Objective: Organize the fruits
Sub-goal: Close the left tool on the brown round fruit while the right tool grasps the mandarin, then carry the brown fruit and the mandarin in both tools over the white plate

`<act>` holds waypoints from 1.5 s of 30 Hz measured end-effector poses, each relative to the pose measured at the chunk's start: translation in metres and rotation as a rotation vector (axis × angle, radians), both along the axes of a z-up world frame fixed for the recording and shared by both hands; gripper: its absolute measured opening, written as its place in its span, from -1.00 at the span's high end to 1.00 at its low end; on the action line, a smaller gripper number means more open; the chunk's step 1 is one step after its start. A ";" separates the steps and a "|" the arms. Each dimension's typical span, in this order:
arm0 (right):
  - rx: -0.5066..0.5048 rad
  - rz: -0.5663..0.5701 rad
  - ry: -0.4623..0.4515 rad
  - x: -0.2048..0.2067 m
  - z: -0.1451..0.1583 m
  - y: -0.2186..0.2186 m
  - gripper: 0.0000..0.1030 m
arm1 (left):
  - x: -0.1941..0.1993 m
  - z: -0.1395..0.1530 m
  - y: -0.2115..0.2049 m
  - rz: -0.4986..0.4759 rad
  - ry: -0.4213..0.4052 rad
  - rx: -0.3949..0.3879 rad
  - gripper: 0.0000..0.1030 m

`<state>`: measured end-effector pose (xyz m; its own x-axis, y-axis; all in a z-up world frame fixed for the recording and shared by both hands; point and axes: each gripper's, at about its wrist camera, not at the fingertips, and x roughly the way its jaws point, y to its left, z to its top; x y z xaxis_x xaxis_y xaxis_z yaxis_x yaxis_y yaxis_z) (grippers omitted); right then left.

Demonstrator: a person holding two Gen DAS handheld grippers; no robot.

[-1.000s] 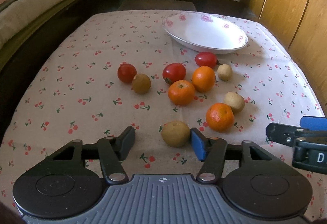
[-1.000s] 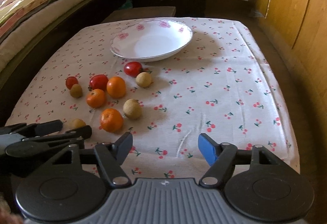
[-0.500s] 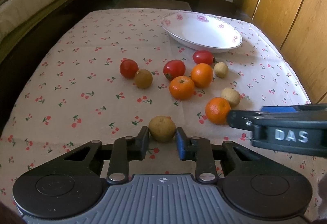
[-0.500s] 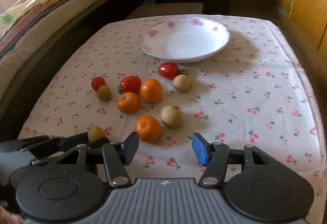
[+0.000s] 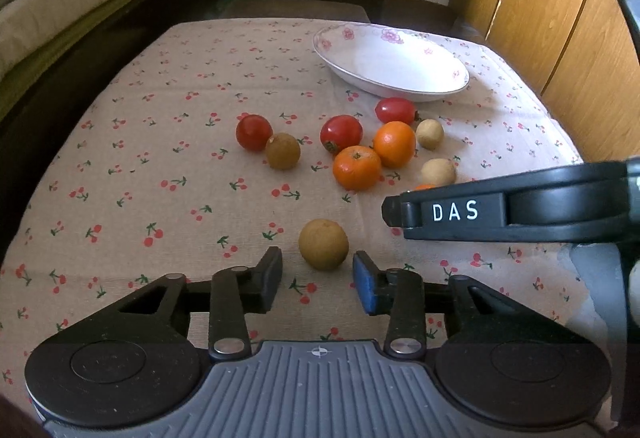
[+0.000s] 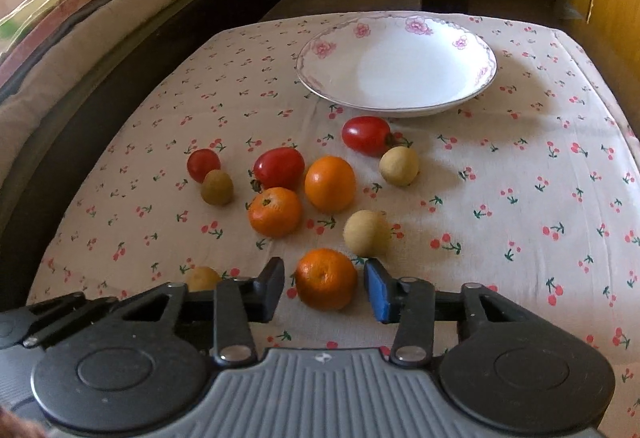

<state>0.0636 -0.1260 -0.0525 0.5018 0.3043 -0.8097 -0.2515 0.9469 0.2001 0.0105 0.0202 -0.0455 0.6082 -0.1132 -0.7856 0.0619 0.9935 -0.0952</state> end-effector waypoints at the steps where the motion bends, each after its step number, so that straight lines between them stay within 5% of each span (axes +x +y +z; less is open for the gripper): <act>1: -0.014 0.008 -0.006 -0.001 0.000 0.001 0.26 | 0.001 0.000 0.001 0.003 0.000 -0.004 0.06; 6: -0.055 0.041 -0.021 -0.008 0.001 -0.004 0.35 | 0.002 0.000 0.004 0.017 -0.002 -0.022 0.06; 15: 0.019 0.022 0.002 -0.018 0.011 -0.025 0.35 | 0.005 -0.001 -0.007 -0.045 -0.019 0.003 0.08; 21: 0.043 0.023 0.007 -0.025 0.014 -0.034 0.35 | 0.008 -0.003 -0.009 -0.049 -0.039 0.020 0.30; 37: 0.041 0.015 0.022 -0.033 0.015 -0.045 0.36 | 0.013 -0.005 -0.017 -0.052 -0.055 0.065 0.31; 45: 0.042 0.007 0.009 -0.034 0.022 -0.050 0.36 | 0.010 0.006 -0.013 -0.035 -0.038 0.017 0.32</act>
